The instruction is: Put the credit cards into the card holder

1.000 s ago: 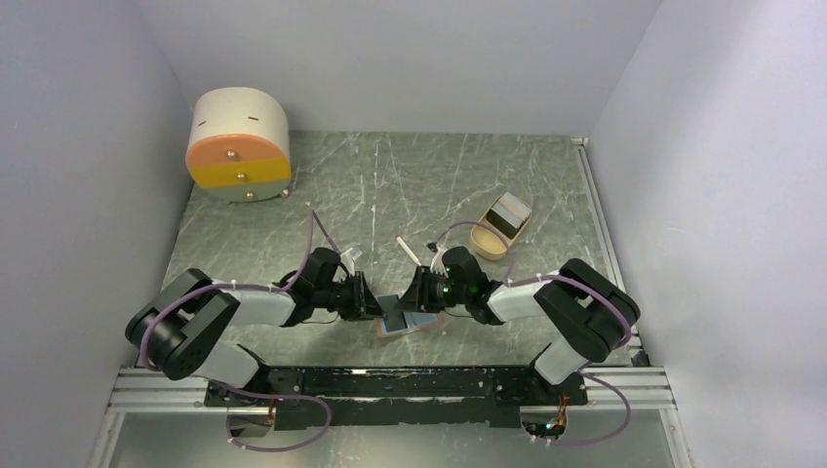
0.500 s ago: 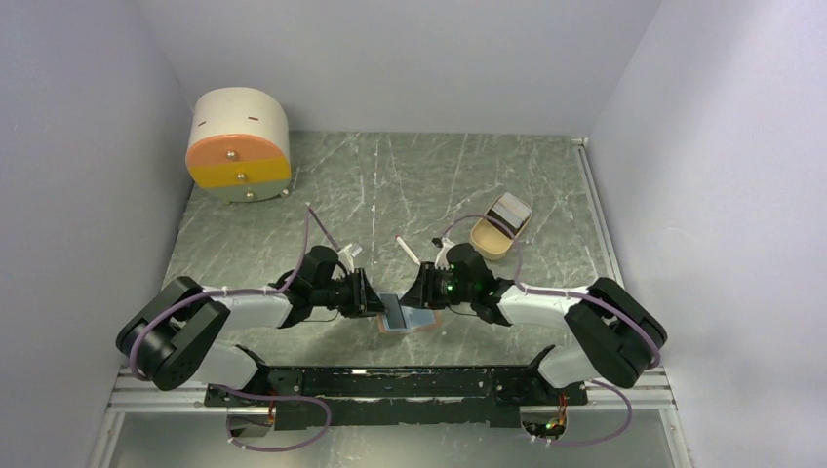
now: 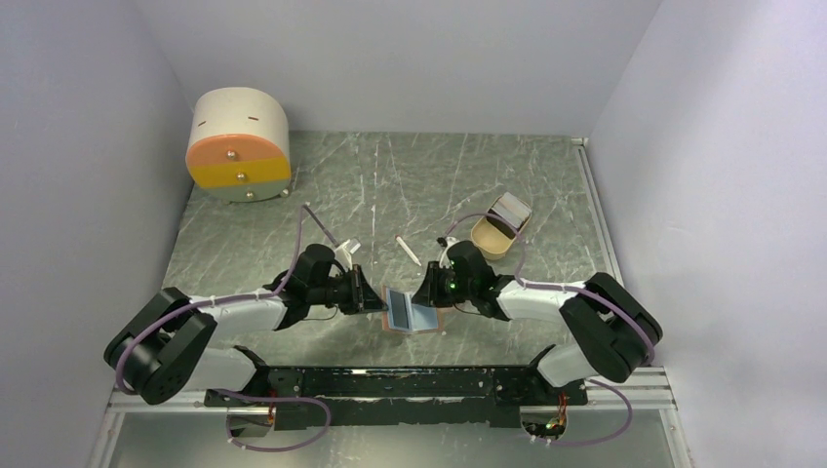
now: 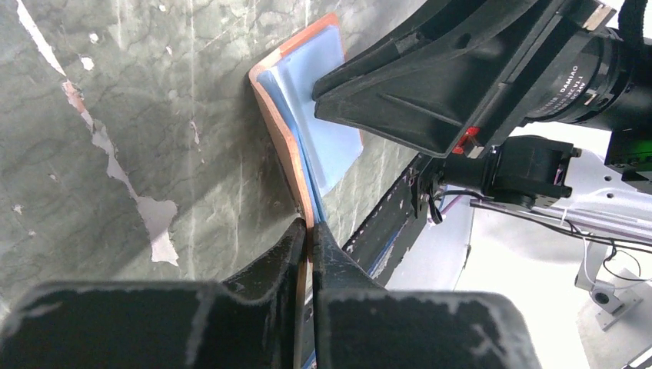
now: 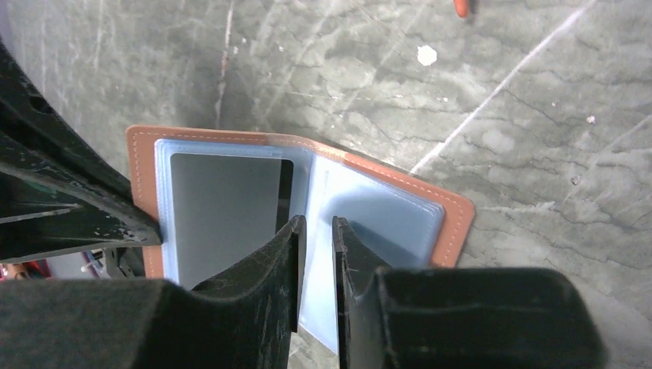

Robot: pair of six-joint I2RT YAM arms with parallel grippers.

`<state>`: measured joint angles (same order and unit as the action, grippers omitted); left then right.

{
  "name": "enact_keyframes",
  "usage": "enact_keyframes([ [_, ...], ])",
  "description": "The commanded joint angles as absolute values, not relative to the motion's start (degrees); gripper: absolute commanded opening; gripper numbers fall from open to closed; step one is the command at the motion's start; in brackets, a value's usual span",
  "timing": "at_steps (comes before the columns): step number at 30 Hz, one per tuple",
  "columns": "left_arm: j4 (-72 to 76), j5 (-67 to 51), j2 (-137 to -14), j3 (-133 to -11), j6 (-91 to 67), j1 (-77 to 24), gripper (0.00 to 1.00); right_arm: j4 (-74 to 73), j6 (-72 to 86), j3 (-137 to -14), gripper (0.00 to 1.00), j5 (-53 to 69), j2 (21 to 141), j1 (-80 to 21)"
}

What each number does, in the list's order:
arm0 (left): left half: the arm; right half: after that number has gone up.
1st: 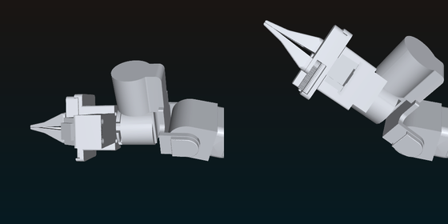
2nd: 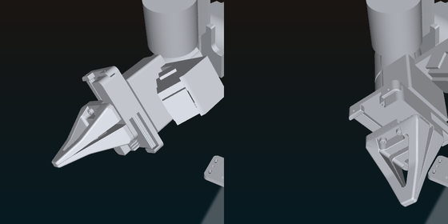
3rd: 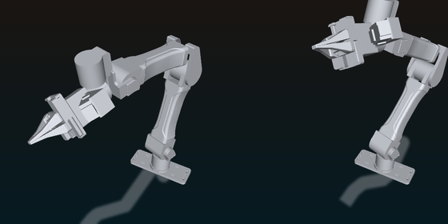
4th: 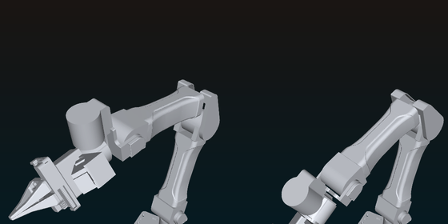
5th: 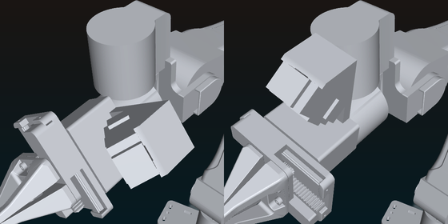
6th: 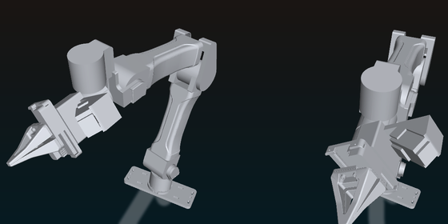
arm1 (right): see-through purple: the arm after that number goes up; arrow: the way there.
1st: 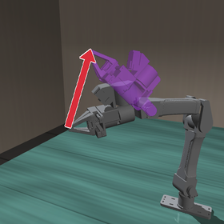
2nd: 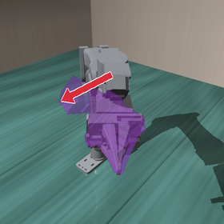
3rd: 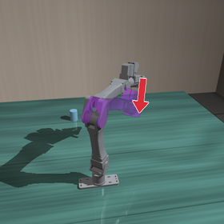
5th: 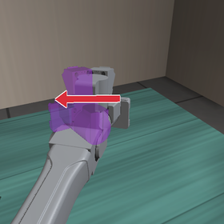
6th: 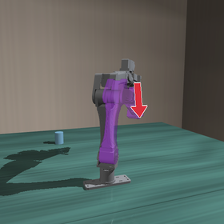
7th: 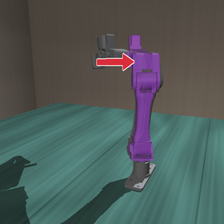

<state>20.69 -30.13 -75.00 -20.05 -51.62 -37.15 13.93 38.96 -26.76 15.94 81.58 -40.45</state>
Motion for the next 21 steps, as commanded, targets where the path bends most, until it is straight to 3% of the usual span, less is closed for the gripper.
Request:
enact_keyframes([
  [1,21.2,-30.5,-75.8,-20.4,-50.5,-36.9,0.09,16.9,39.0,-25.5,0.23,16.2,83.1,-40.3],
  [9,21.8,-30.9,-77.2,-21.8,-49.6,-36.9,0.09,21.3,41.1,-22.6,0.23,17.3,84.4,-40.4],
  [21,23.8,-30.8,-82.6,-23.1,-49.6,-37.0,0.21,24.1,41.9,-21.1,0.23,17.9,85.7,-40.5],
])
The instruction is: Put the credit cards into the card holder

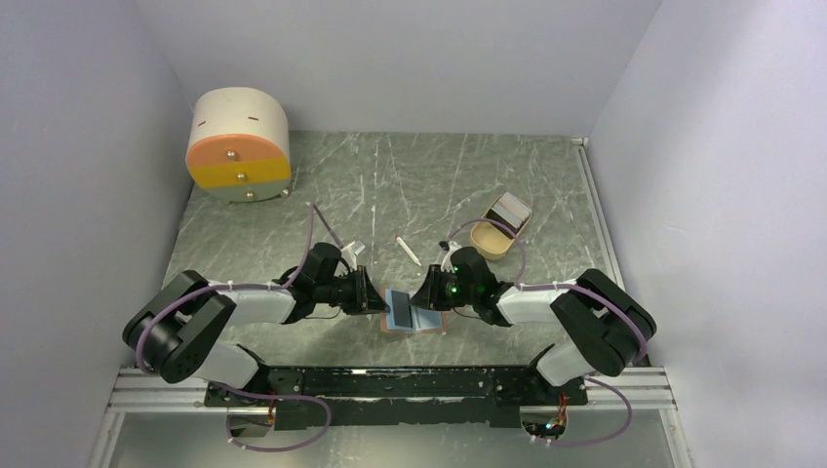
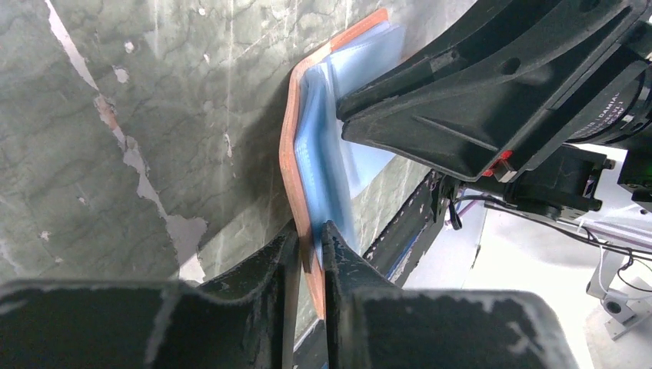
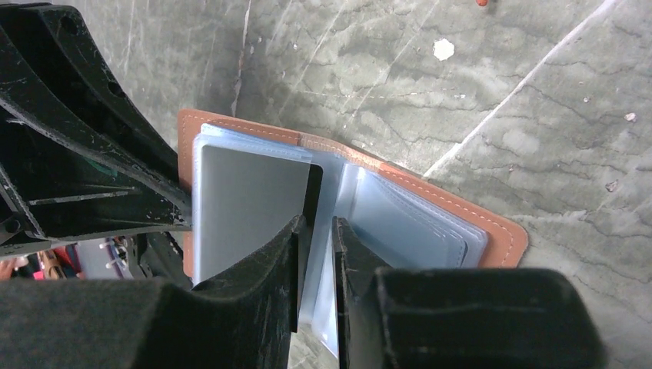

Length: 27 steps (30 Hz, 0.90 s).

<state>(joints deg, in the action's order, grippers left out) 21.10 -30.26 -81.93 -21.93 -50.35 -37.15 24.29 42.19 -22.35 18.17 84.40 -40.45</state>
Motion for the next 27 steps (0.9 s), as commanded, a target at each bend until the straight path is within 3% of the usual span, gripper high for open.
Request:
enact_keyframes([
  [1,24.1,-31.1,-83.0,-23.3,-49.6,-37.0,0.22,24.3,41.9,-20.9,0.24,17.9,85.9,-40.6],
  [14,29.2,-34.6,-88.8,-24.6,-51.3,-37.2,0.26,26.9,42.6,-20.4,0.24,18.7,87.6,-40.9],
  [16,29.3,-35.2,-88.5,-24.8,-51.7,-37.3,0.23,26.2,42.5,-20.9,0.24,18.7,87.7,-41.0],
  [19,25.2,-35.5,-86.2,-25.7,-51.2,-37.2,0.10,23.2,41.9,-22.1,0.28,18.1,86.2,-41.3],
  [27,18.0,-35.6,-77.1,-27.2,-50.9,-37.7,0.09,22.6,43.3,-23.5,0.25,16.4,86.5,-45.0],
])
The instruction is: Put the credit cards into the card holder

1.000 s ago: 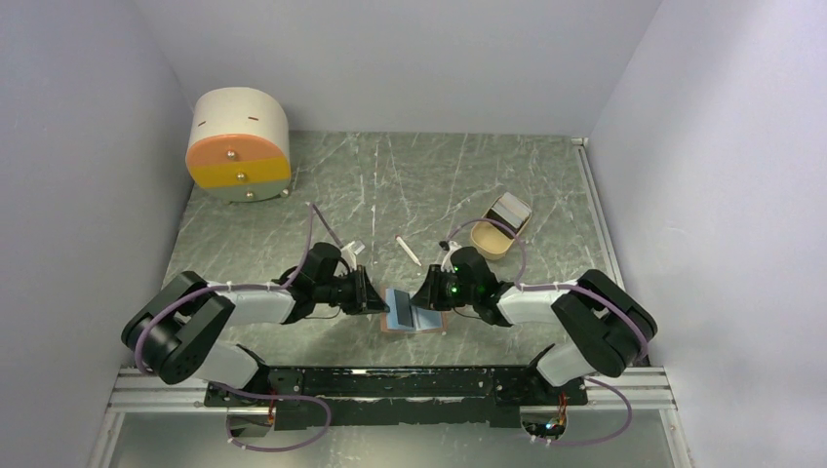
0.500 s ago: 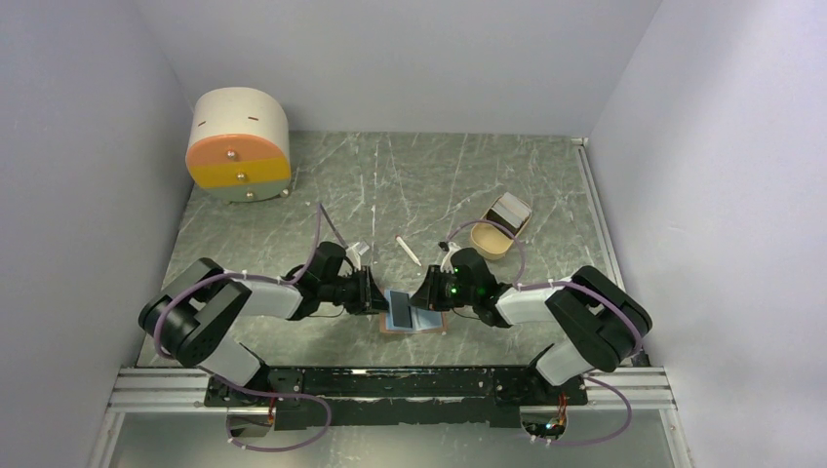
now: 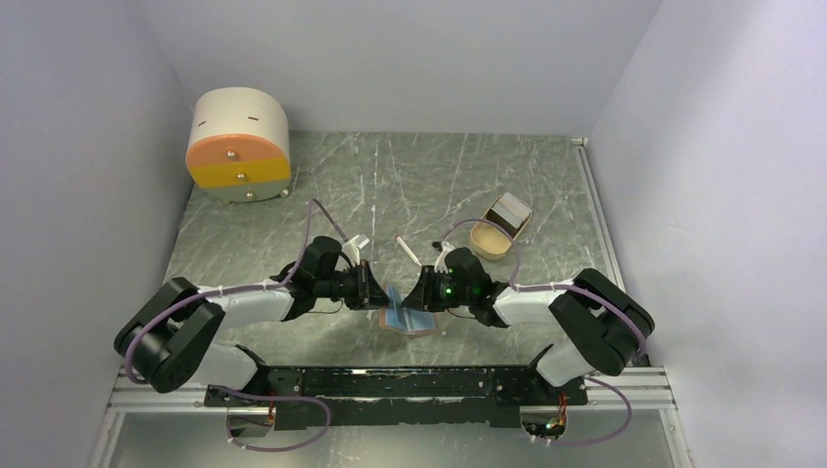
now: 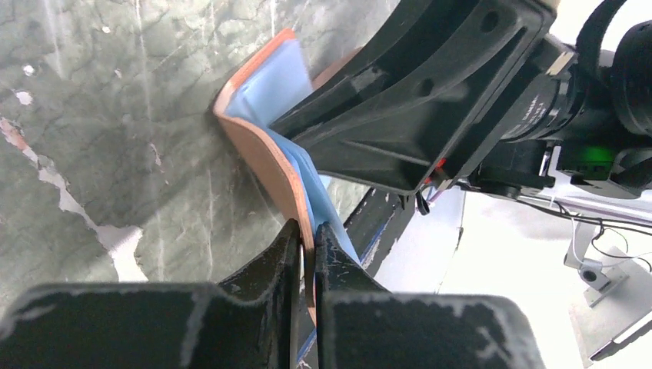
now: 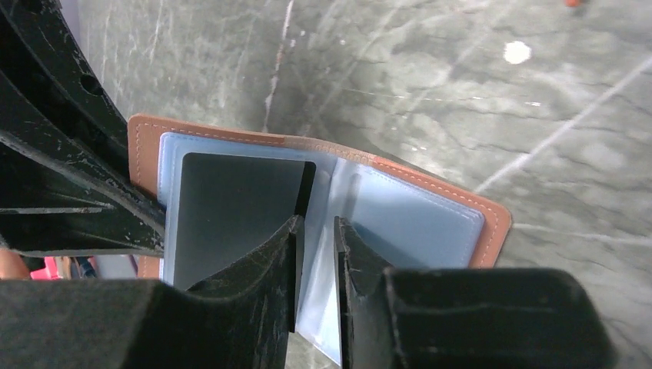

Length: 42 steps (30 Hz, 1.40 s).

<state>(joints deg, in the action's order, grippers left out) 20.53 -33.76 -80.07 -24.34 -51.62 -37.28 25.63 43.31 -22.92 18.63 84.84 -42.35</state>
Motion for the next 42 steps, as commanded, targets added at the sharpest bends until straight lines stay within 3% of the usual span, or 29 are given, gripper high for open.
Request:
enact_keyframes([
  [1,17.5,-35.6,-77.6,-27.6,-50.4,-37.8,0.09,23.1,43.7,-23.7,0.25,16.2,87.3,-45.8],
  [14,13.1,-33.7,-90.2,-33.5,-45.8,-40.0,0.09,12.0,40.0,-27.2,0.30,9.0,85.3,-47.2],
  [25,7.6,-30.9,-95.5,-35.4,-42.4,-40.1,0.09,-1.5,36.7,-29.0,0.34,0.8,76.1,-44.0],
  [30,7.9,-31.5,-93.3,-34.5,-42.4,-40.0,0.09,-7.5,34.3,-31.0,0.37,-0.5,69.3,-40.1],
  [35,5.0,-31.9,-91.0,-35.8,-41.4,-40.0,0.09,-10.4,28.5,-34.2,0.48,-0.7,65.1,-35.1],
  [39,2.4,-34.5,-87.1,-36.5,-42.6,-40.0,0.09,-15.9,26.2,-40.0,0.48,-3.7,65.2,-32.8],
  [42,-2.5,-34.4,-84.0,-38.3,-41.8,-40.1,0.10,-15.5,25.6,-41.1,0.42,-2.0,65.6,-32.5],
])
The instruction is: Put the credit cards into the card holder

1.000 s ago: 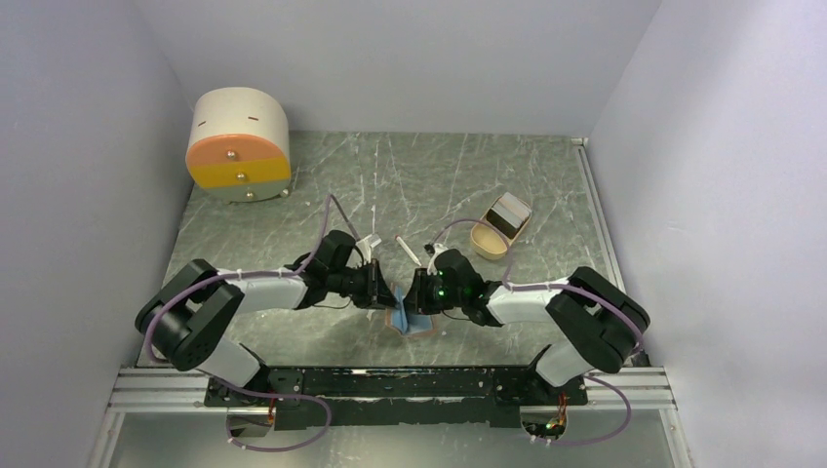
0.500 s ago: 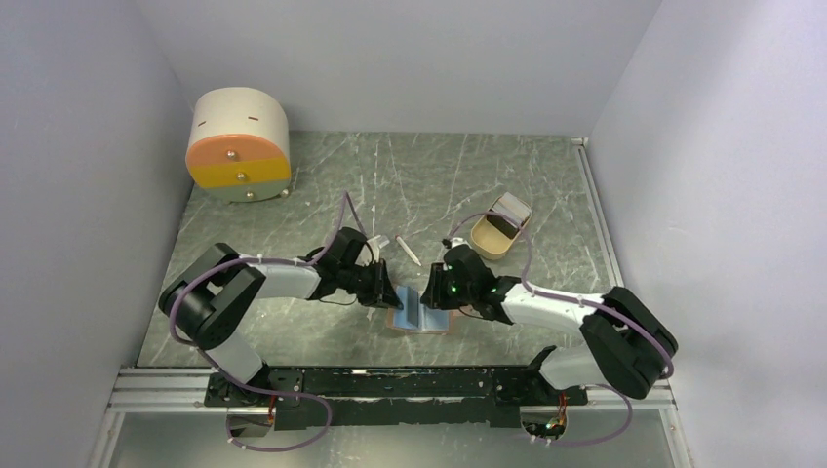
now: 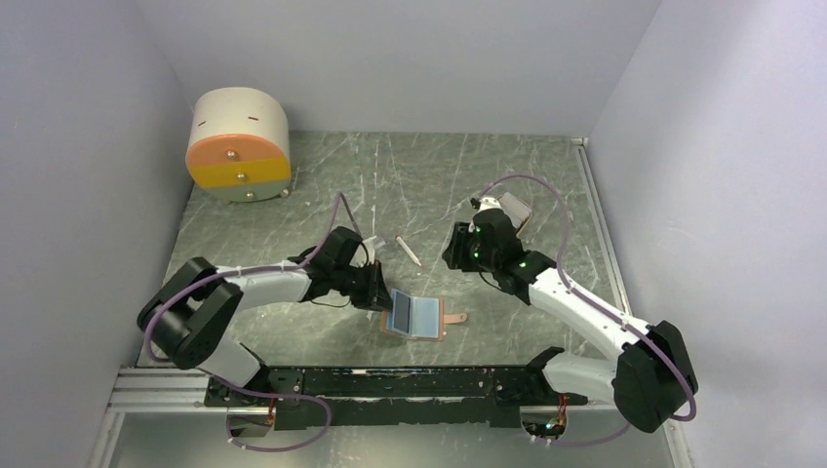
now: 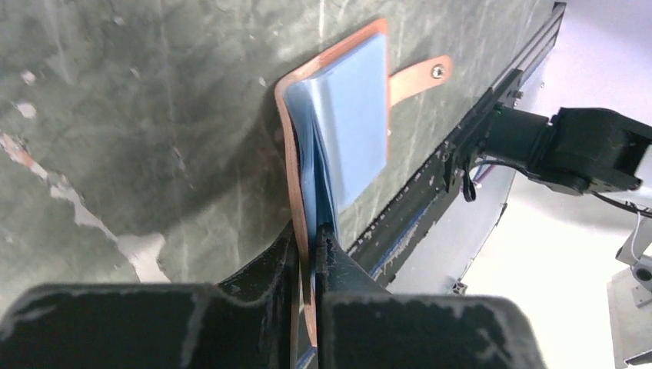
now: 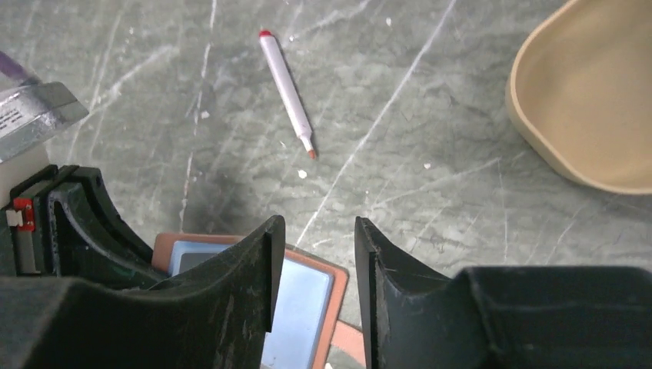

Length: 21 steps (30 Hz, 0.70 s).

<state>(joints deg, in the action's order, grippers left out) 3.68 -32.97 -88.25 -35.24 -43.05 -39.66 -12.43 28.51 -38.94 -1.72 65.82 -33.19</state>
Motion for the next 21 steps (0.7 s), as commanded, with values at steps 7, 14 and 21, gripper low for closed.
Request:
enact_keyframes([
  [7,-11.2,-29.3,-85.2,-43.6,-39.6,-41.4,0.10,-5.3,33.4,-34.2,0.29,3.6,71.2,-41.4],
  [14,-13.3,-27.8,-86.0,-47.2,-39.5,-43.5,0.09,0.2,37.1,-31.8,0.23,3.2,77.8,-47.0],
  [21,5.3,-36.8,-84.7,-40.3,-46.0,-43.7,0.09,5.7,38.9,-30.5,0.22,3.5,82.7,-48.5],
])
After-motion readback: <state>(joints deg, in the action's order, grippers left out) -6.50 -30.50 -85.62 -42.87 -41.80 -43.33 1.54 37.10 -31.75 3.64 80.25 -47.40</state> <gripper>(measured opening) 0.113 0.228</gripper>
